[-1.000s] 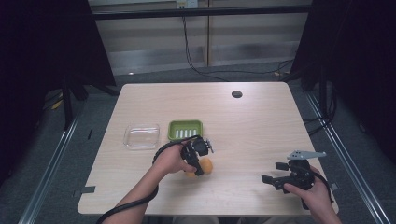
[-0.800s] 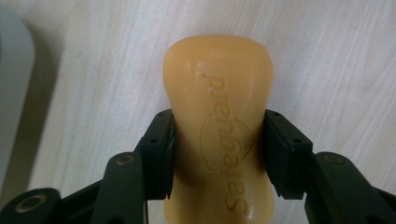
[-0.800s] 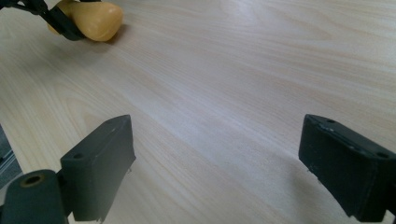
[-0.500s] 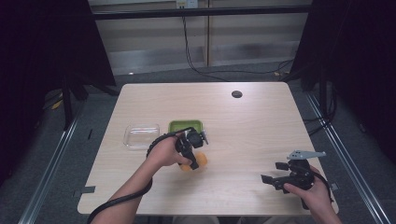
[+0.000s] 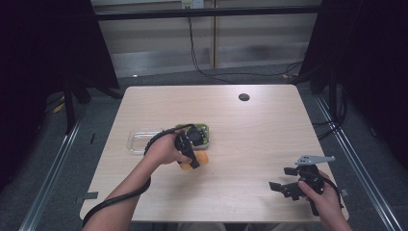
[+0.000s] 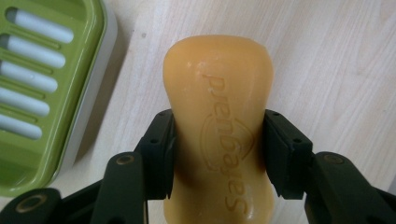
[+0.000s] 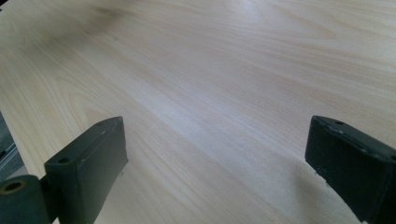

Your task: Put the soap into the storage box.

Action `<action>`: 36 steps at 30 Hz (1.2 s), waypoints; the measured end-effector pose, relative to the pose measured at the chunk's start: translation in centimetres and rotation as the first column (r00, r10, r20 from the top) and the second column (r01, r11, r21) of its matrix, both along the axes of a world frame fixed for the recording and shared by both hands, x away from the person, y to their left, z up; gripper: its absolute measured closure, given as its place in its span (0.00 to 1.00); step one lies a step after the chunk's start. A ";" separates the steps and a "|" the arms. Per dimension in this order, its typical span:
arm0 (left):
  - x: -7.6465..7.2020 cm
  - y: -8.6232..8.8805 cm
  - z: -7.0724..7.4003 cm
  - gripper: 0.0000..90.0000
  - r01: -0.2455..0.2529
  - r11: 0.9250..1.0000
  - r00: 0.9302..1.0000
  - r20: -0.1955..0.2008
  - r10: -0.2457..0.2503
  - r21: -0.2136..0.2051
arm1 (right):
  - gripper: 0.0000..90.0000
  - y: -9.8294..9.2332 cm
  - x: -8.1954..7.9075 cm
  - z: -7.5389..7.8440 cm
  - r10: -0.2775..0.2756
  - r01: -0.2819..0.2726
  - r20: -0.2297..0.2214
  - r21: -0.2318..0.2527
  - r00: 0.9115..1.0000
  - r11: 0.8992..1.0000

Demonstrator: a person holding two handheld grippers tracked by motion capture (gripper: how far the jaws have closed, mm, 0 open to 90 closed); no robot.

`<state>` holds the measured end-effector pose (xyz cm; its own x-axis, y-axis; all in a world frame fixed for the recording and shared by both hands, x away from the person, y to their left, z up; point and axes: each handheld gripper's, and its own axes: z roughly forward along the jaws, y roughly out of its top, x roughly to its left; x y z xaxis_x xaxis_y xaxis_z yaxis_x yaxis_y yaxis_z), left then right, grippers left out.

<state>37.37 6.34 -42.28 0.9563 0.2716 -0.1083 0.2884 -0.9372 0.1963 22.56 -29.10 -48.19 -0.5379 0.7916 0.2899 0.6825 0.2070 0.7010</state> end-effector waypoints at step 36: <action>3.1 1.0 3.0 0.55 0.001 1.000 0.999 0.044 -0.001 -0.008 | 0.06 0.3 0.0 -0.3 0.033 -0.034 -0.011 -0.052 0.999 0.998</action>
